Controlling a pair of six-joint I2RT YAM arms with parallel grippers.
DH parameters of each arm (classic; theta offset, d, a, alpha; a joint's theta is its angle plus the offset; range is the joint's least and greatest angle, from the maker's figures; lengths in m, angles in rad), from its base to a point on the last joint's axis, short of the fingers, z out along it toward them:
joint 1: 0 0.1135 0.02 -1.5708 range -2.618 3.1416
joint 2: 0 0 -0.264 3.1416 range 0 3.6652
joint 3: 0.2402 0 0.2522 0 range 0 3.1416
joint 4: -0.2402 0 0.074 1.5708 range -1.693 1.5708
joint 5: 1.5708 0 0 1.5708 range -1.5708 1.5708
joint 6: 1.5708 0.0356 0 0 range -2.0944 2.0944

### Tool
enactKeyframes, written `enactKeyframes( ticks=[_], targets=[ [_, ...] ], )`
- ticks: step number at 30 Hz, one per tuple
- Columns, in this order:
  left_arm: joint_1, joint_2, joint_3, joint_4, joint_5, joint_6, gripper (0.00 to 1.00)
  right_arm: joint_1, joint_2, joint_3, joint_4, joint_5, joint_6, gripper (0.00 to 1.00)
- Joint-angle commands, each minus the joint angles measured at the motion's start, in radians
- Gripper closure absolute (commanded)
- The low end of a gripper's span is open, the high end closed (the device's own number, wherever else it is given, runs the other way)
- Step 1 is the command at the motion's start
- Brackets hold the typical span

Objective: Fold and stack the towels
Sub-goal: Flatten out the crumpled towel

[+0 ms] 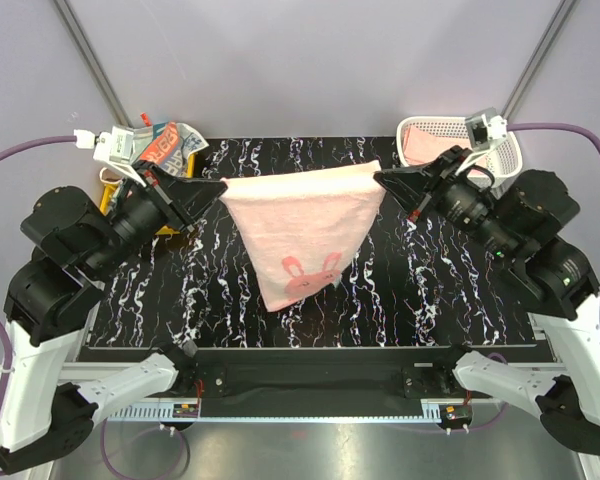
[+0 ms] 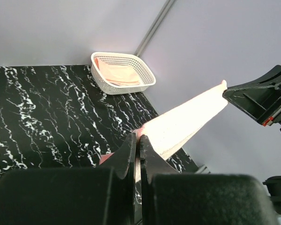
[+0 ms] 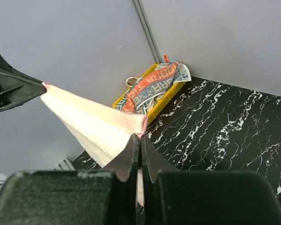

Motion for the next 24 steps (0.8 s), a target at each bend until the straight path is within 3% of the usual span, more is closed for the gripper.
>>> enactKeyframes(
  ticks=[1,6,11,13,14,17,21,24],
  targets=[
    [0.003,-0.048,0.020,0.040,-0.006,-0.017,1.00,-0.003,-0.037,0.053,0.000,0.016,0.000,1.00],
    [0.003,-0.039,-0.007,0.081,-0.035,-0.034,1.00,-0.003,0.026,0.061,0.003,0.074,-0.026,1.00],
    [0.009,0.098,-0.055,0.140,-0.082,-0.042,1.00,-0.029,0.190,0.058,0.031,0.166,-0.070,1.00],
    [0.040,0.159,-0.046,0.159,-0.019,-0.043,1.00,-0.099,0.291,0.059,0.060,0.046,-0.049,1.00],
    [0.120,0.229,-0.046,0.204,0.028,-0.054,1.00,-0.200,0.332,0.062,0.098,-0.006,-0.031,1.00],
    [0.263,0.359,-0.041,0.297,0.149,-0.069,1.00,-0.288,0.527,0.119,0.132,-0.088,-0.003,1.00],
    [0.376,0.756,0.128,0.379,0.230,-0.045,1.00,-0.380,0.833,0.223,0.193,-0.133,0.028,1.00],
    [0.425,0.960,0.293,0.391,0.250,-0.036,1.00,-0.417,1.051,0.386,0.200,-0.172,0.043,1.00]
  ],
)
